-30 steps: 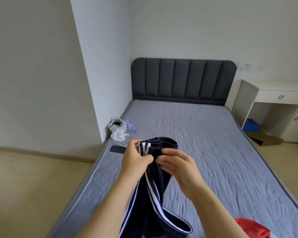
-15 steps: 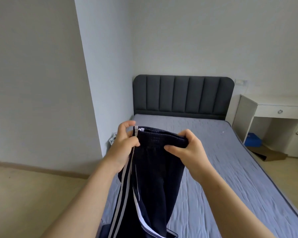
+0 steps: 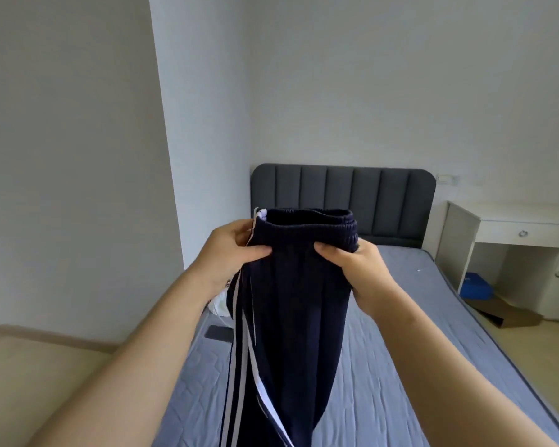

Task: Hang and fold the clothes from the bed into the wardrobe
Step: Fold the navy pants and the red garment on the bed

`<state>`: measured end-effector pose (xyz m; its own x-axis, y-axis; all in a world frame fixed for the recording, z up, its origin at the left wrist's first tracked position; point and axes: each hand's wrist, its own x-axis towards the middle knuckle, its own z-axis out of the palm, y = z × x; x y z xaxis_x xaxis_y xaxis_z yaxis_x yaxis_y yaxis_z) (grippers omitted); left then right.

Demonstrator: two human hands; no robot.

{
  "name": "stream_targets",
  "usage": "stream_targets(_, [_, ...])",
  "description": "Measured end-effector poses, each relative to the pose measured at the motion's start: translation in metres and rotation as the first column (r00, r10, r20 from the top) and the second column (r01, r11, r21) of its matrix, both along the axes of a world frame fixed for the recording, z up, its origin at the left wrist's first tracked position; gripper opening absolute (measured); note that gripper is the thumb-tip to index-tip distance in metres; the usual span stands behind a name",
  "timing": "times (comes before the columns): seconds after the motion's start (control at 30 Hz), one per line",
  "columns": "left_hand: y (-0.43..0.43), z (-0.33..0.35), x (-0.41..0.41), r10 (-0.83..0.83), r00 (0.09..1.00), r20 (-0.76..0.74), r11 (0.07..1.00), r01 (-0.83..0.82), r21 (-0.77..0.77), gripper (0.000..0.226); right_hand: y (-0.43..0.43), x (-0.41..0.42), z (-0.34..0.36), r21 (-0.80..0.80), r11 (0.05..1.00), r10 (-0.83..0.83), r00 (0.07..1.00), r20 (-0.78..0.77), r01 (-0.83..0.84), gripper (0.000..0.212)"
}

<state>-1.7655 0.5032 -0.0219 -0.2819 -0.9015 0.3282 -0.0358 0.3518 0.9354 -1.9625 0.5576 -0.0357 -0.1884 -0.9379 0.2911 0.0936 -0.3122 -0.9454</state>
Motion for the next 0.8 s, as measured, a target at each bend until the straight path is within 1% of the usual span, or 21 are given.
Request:
stream_targets(0.07, [-0.012,0.019,0.005,0.14,0.983,0.118,0.989,-0.134,-0.059,0.027,-0.006,-0.001,0.023,-0.035,0.999,0.0,0.999,0.041,0.001,0.008])
stream_targets(0.1, [-0.015,0.029,0.005,0.185,0.971,0.151,0.982,-0.174,-0.079,0.023,-0.009,0.0,0.034,-0.045,0.999,0.005,0.999,0.042,-0.004,0.008])
stream_targets(0.17, [-0.019,0.049,0.004,0.227,0.961,0.16,0.97,-0.208,-0.125,0.02,-0.016,0.004,0.055,-0.063,0.998,-0.003,1.0,0.002,0.003,0.008])
stream_targets(0.27, [-0.017,0.085,0.005,0.239,0.967,0.09,0.959,-0.221,-0.179,0.015,-0.02,0.011,0.089,-0.12,0.992,-0.051,0.997,-0.049,0.045,0.006])
stream_targets(0.33, [-0.013,0.11,0.007,0.215,0.976,0.026,0.96,-0.207,-0.191,0.016,-0.019,0.015,0.112,-0.174,0.981,-0.102,0.993,-0.052,0.091,0.003])
stream_targets(0.37, [-0.01,0.121,0.01,0.206,0.978,-0.015,0.959,-0.205,-0.196,0.016,-0.019,0.018,0.123,-0.197,0.973,-0.132,0.99,-0.039,0.122,0.009])
stream_targets(0.43, [-0.005,0.136,0.016,0.208,0.972,-0.112,0.953,-0.227,-0.2,0.013,-0.017,0.02,0.14,-0.2,0.958,-0.214,0.977,-0.011,0.207,0.028])
stream_targets(0.5, [-0.003,0.142,0.025,0.21,0.96,-0.187,0.955,-0.242,-0.171,0.009,-0.013,0.021,0.154,-0.18,0.945,-0.28,0.96,-0.005,0.275,0.036])
stream_targets(0.53, [-0.002,0.142,0.029,0.193,0.958,-0.212,0.963,-0.226,-0.144,0.008,-0.01,0.02,0.158,-0.176,0.947,-0.274,0.962,-0.013,0.268,0.037])
stream_targets(0.6, [-0.001,0.138,0.033,0.152,0.957,-0.246,0.979,-0.179,-0.093,0.008,-0.004,0.022,0.161,-0.16,0.97,-0.195,0.979,-0.054,0.184,0.039])
stream_targets(0.67, [0.0,0.133,0.031,0.152,0.947,-0.281,0.984,-0.171,-0.041,0.008,-0.001,0.026,0.156,-0.117,0.991,-0.08,0.987,-0.138,0.064,0.05])
stream_targets(0.73, [0.0,0.13,0.026,0.216,0.925,-0.312,0.975,-0.224,0.011,0.009,-0.003,0.033,0.142,-0.083,0.995,0.039,0.976,-0.213,-0.058,0.056])
stream_targets(0.8, [-0.001,0.13,0.02,0.298,0.901,-0.315,0.953,-0.299,0.047,0.013,-0.004,0.04,0.125,-0.042,0.985,0.154,0.968,-0.199,-0.166,0.062])
